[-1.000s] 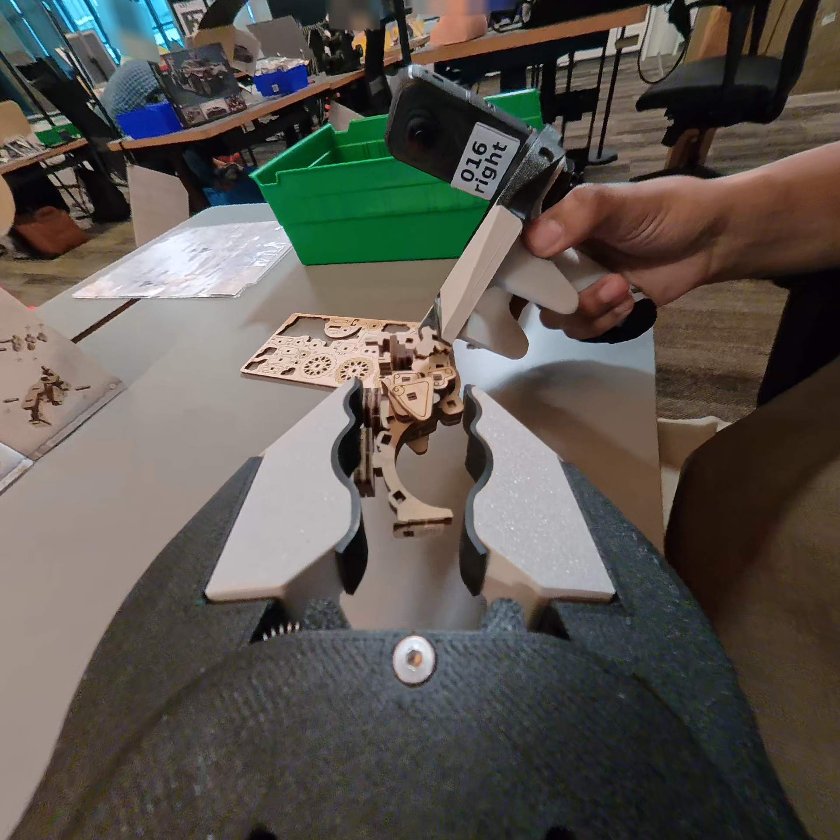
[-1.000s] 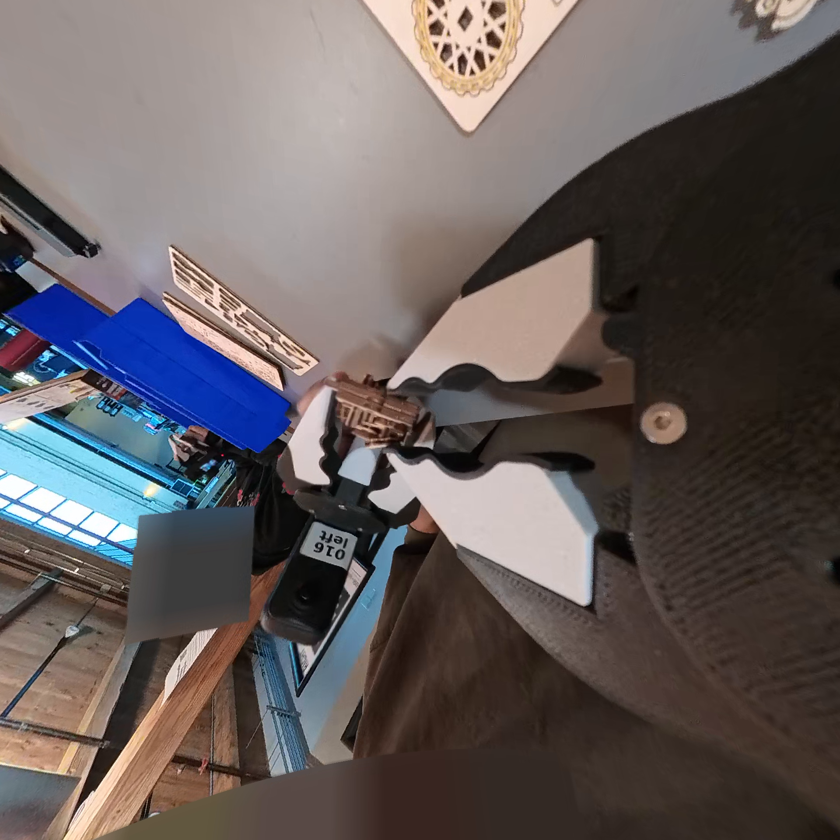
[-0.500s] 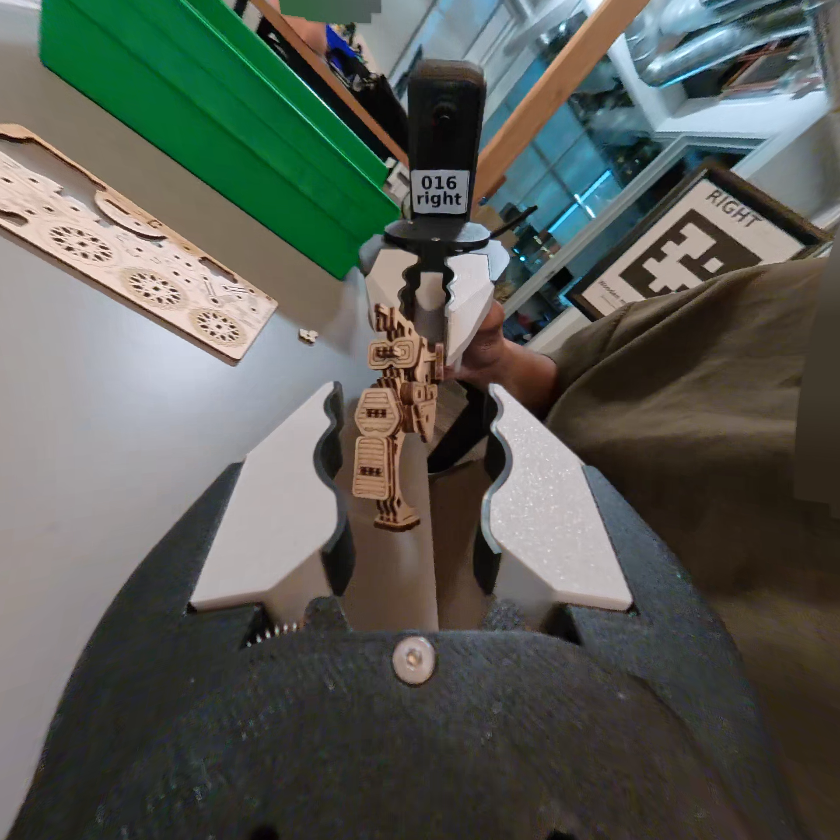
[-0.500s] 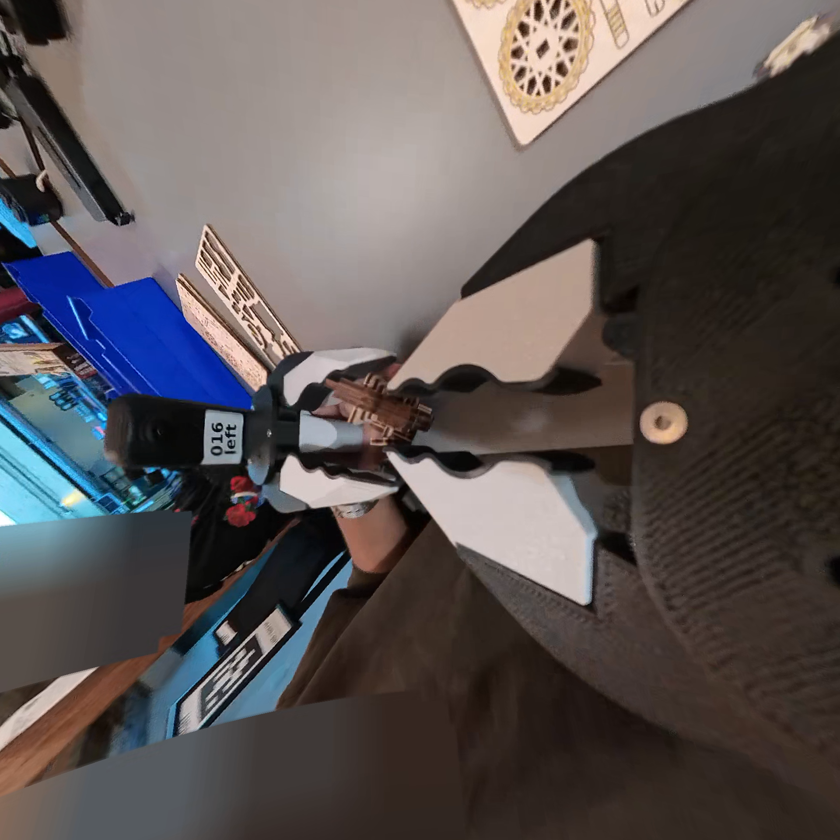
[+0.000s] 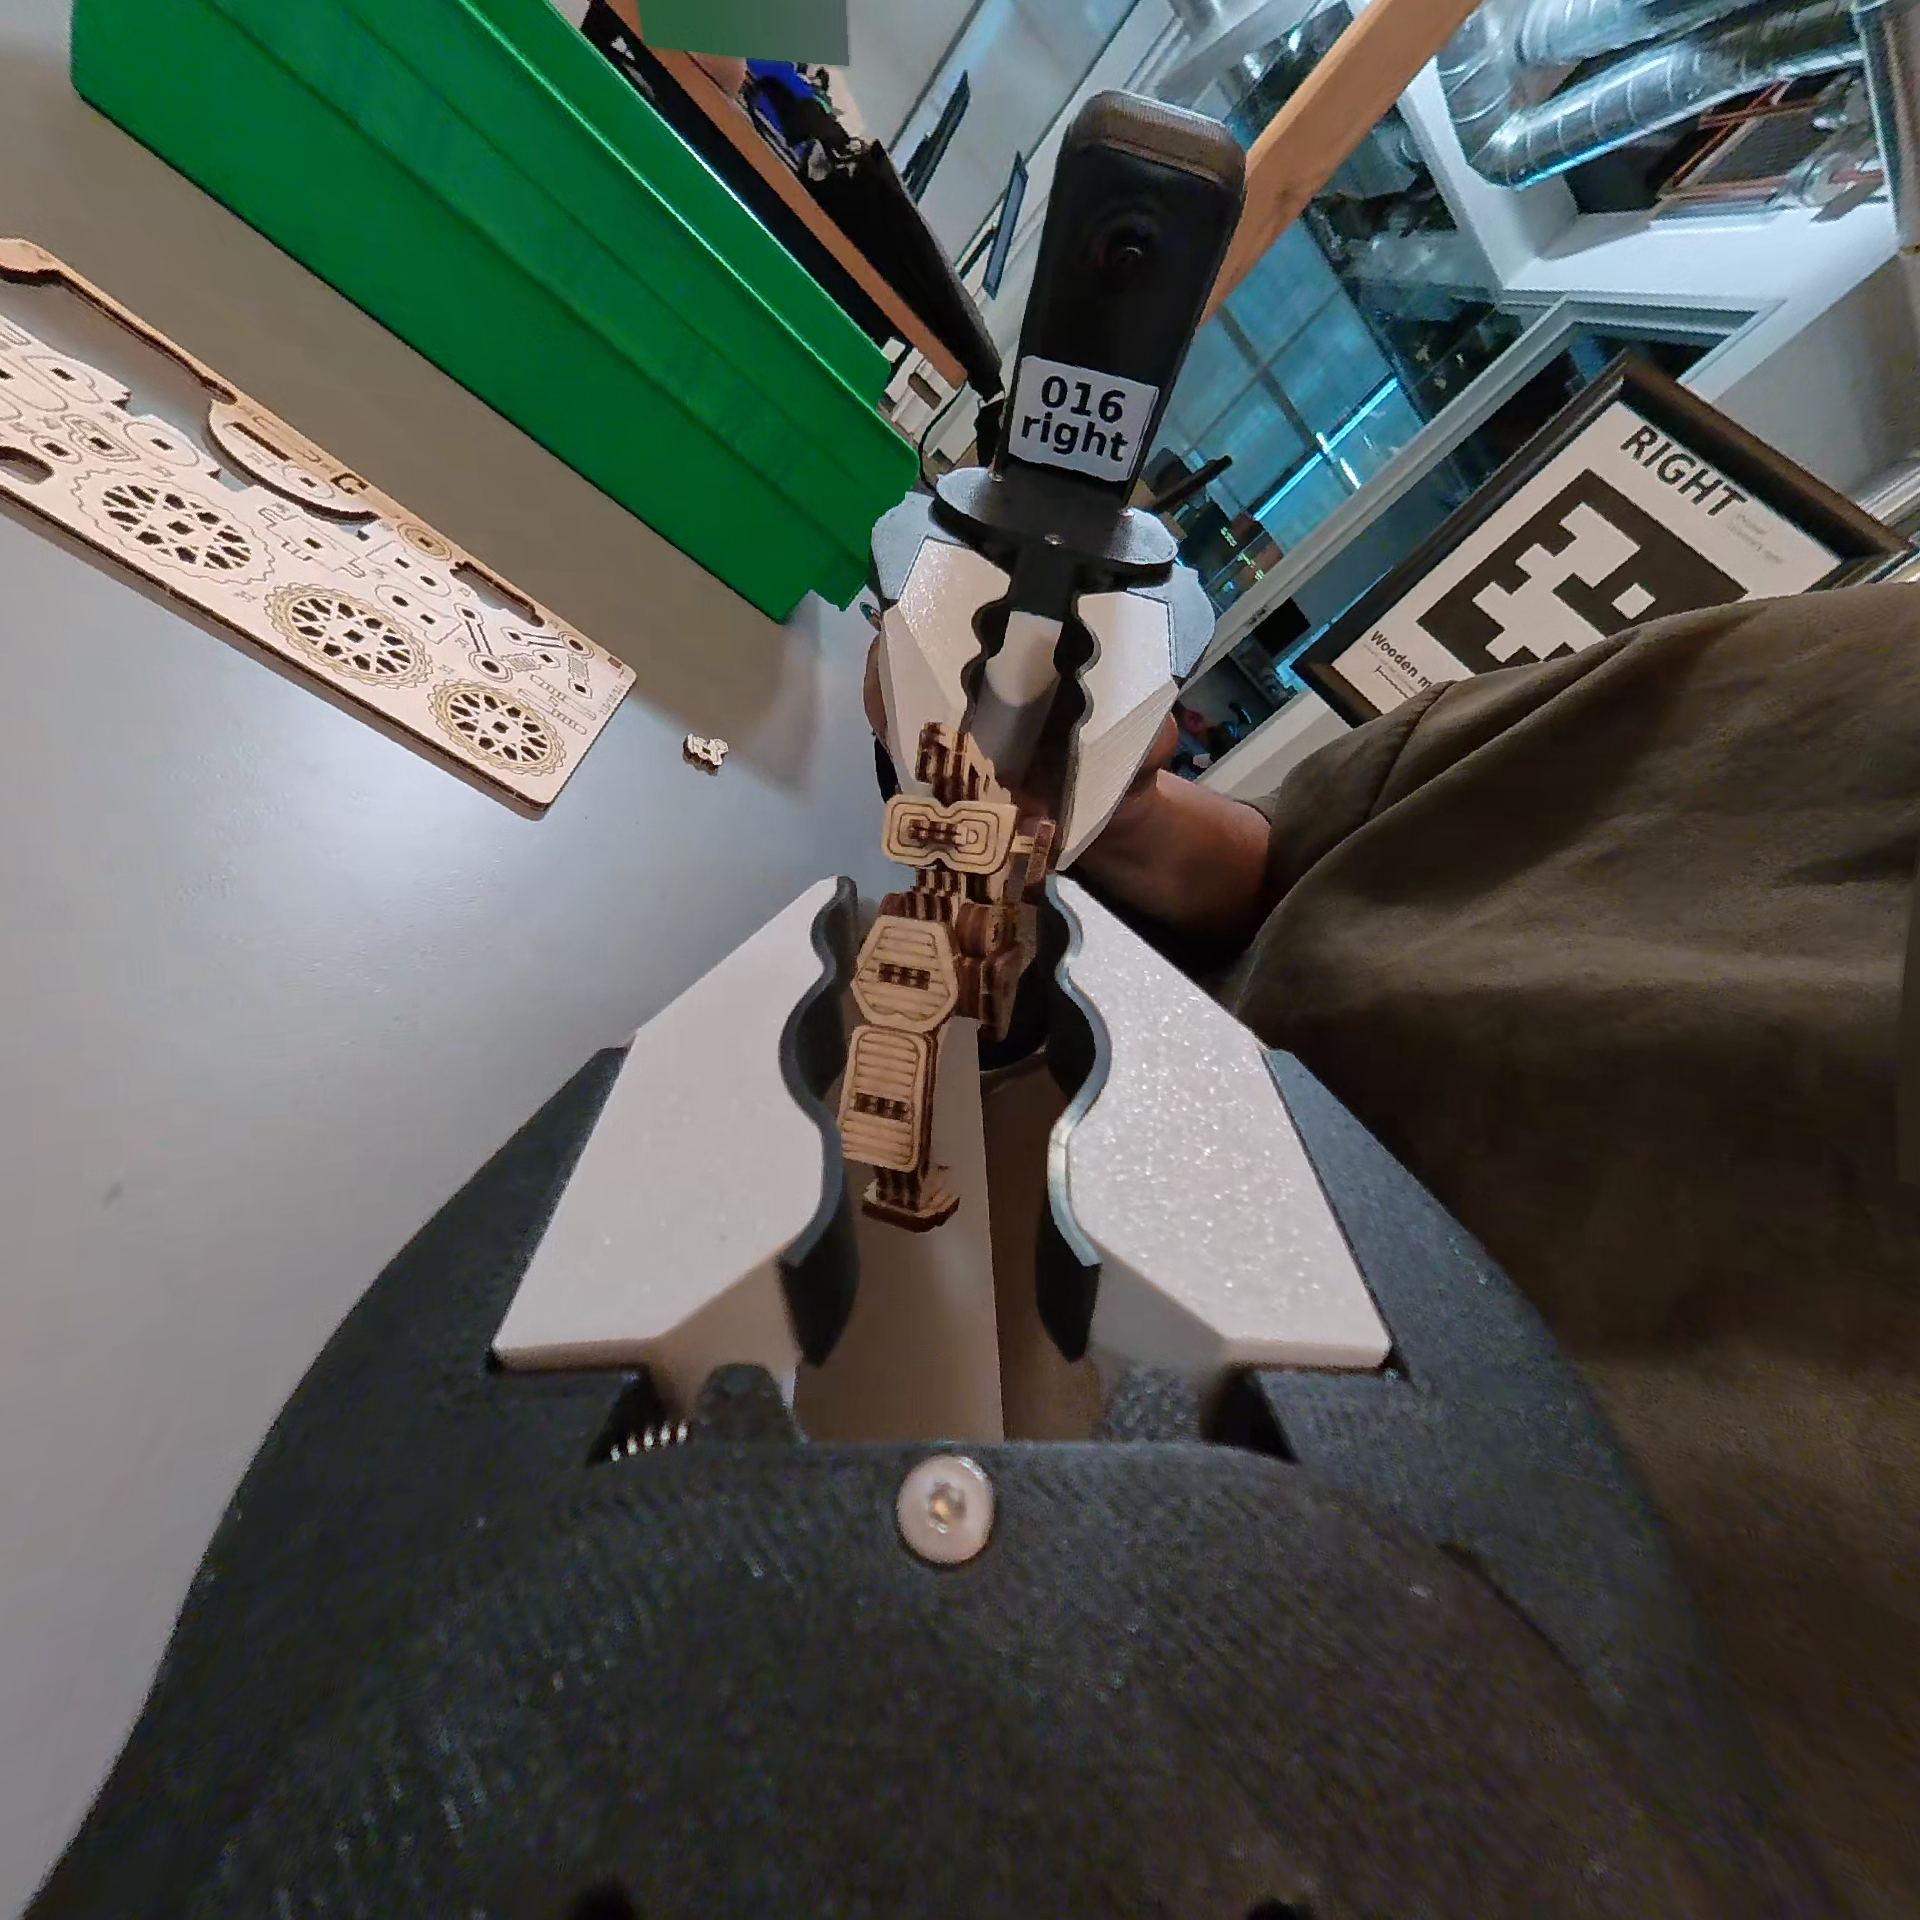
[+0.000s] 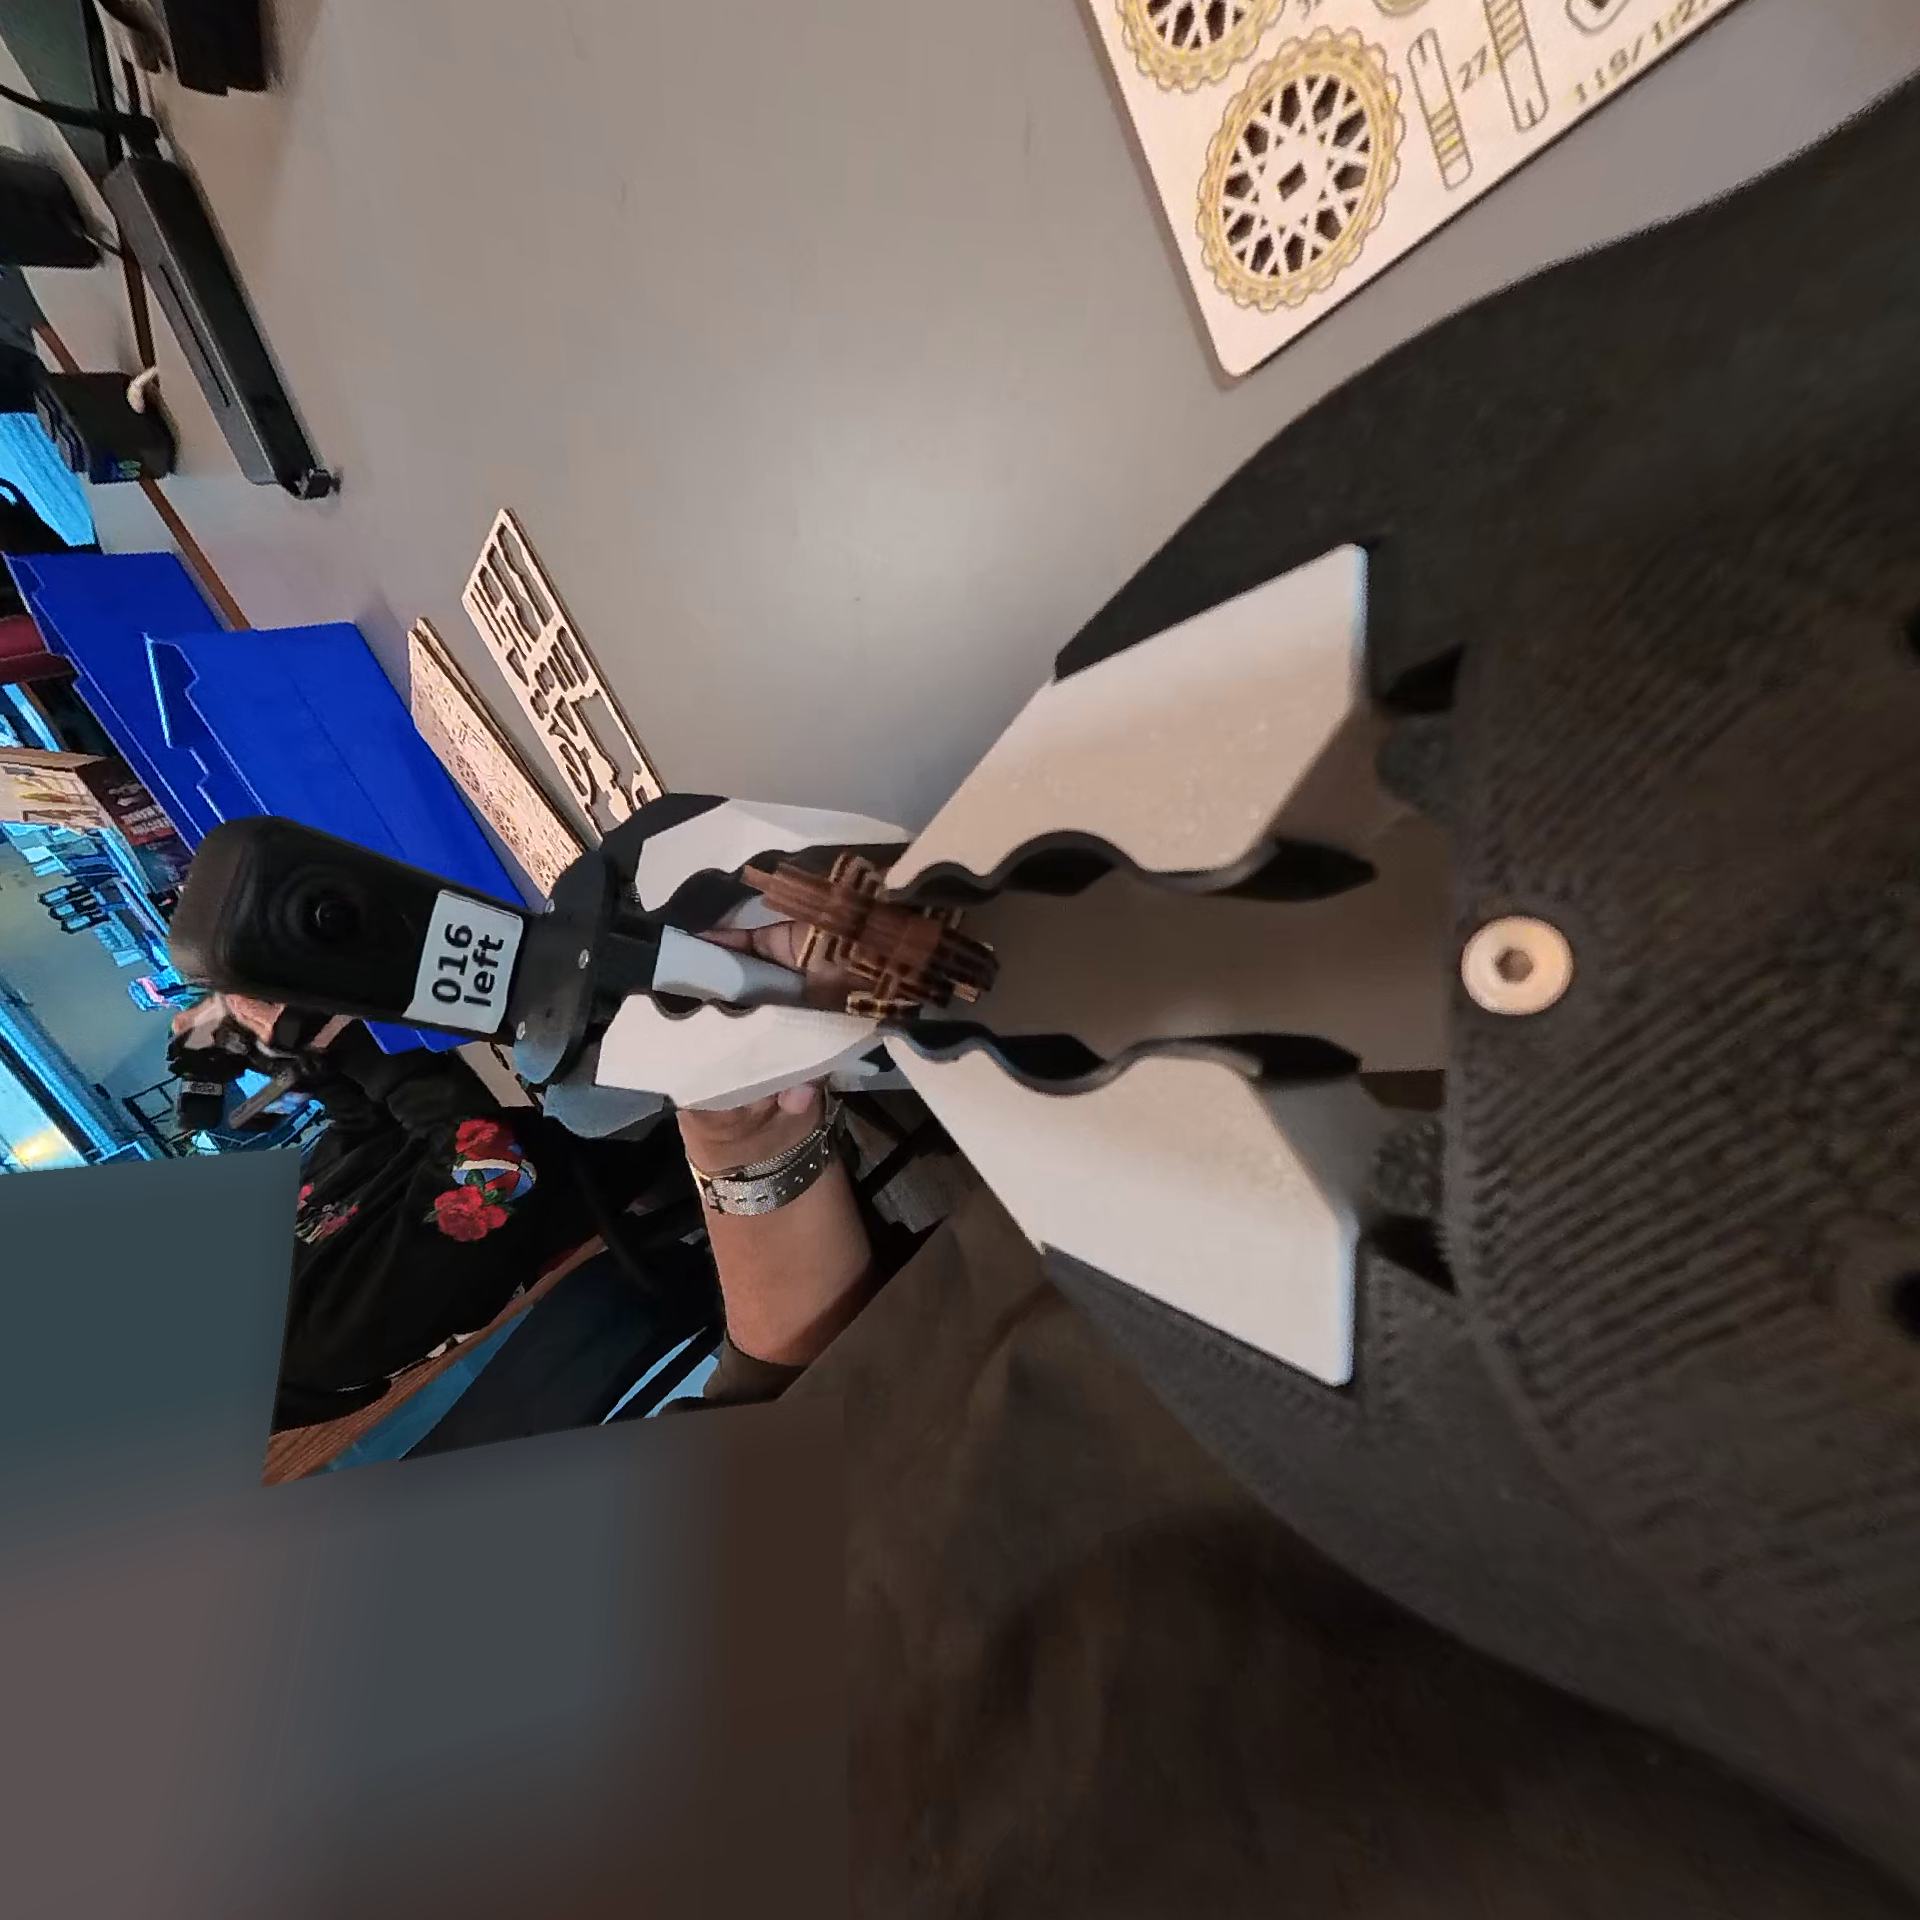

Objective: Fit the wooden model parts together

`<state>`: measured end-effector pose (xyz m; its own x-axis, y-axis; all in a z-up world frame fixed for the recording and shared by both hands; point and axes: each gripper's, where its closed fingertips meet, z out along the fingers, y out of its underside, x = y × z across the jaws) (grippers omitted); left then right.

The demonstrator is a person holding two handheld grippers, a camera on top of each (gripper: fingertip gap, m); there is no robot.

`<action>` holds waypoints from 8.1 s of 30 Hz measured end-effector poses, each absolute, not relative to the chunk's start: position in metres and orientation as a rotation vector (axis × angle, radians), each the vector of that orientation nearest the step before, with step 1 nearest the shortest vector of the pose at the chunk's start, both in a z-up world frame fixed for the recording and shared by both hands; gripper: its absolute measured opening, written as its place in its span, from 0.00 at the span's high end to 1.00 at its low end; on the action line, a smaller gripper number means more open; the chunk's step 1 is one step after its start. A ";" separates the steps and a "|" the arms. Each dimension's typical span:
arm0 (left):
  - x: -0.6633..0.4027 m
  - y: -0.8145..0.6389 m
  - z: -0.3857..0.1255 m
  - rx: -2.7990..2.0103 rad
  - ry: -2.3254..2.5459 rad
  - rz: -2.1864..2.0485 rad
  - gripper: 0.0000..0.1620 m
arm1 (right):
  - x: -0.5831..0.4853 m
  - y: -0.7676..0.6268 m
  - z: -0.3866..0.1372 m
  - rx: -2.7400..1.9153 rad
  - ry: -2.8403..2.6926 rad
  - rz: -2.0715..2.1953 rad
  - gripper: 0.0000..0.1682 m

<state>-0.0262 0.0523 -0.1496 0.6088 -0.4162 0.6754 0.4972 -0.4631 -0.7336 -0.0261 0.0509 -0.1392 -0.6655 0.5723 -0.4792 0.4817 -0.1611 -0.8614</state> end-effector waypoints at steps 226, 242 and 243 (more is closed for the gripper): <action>-0.016 0.048 -0.094 -1.427 0.118 -0.704 0.87 | -0.015 0.049 -0.093 -0.923 -1.770 1.995 0.86; -0.011 0.042 -0.088 -1.391 0.183 -0.697 0.87 | -0.026 0.054 -0.090 -0.976 -1.645 1.963 0.63; -0.012 0.043 -0.089 -1.393 0.178 -0.694 0.87 | -0.026 0.054 -0.090 -0.975 -1.644 1.962 0.65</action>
